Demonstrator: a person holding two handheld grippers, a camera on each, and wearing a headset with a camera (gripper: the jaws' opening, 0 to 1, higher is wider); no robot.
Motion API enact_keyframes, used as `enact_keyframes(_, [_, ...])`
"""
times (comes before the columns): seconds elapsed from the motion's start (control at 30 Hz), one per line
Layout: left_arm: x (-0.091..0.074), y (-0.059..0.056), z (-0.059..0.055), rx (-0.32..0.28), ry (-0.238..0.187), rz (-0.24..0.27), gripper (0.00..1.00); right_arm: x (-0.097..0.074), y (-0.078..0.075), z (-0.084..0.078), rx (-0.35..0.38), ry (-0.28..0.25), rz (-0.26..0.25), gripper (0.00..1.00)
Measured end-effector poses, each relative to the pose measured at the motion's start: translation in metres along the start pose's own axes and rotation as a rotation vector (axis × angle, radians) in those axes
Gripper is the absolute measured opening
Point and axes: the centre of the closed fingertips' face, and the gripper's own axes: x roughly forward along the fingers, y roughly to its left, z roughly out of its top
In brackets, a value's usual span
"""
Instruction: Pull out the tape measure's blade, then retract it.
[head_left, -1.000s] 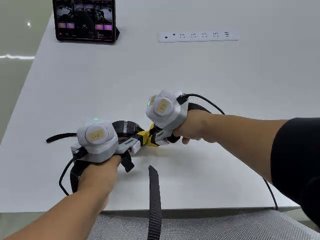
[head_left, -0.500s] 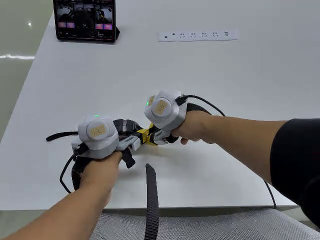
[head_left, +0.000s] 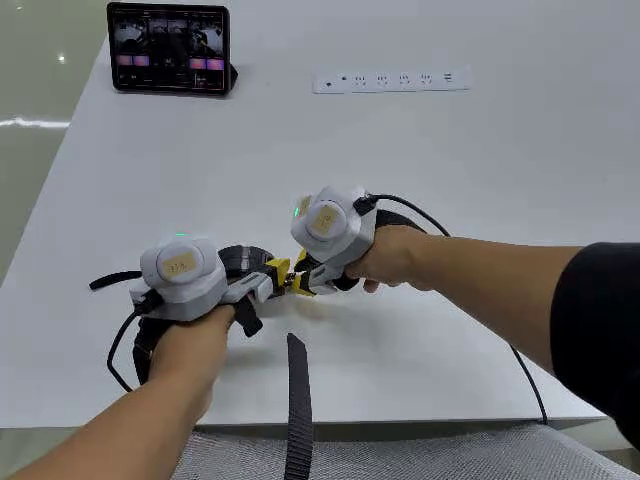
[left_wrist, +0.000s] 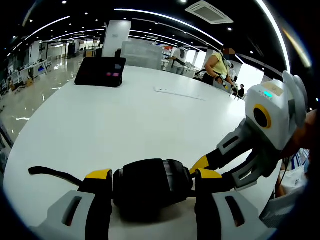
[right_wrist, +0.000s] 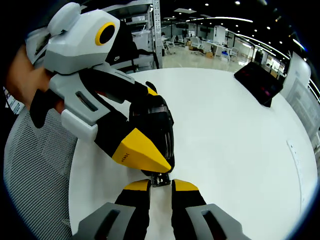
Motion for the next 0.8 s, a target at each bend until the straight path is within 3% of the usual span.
enact_keyframes(0.2, [-0.004,-0.002,-0.001,-0.019,0.005,-0.024,0.74,-0.012,0.001,-0.006,0.025,-0.024,-0.021,0.14])
enact_keyframes(0.33, [-0.006,-0.003,-0.001,0.011,0.007,-0.041,0.83,-0.022,-0.002,-0.009,0.063,-0.050,-0.046,0.17])
enact_keyframes(0.5, [-0.011,-0.011,0.007,0.026,-0.027,-0.093,0.96,-0.033,-0.004,-0.014,0.092,-0.081,-0.072,0.18])
enact_keyframes(0.57, [-0.013,-0.011,0.009,0.057,-0.040,-0.097,0.99,-0.038,-0.004,-0.016,0.102,-0.088,-0.081,0.20])
enact_keyframes(0.8, [-0.017,-0.011,0.002,0.087,0.009,-0.151,0.99,-0.055,-0.002,-0.027,0.131,-0.117,-0.104,0.24])
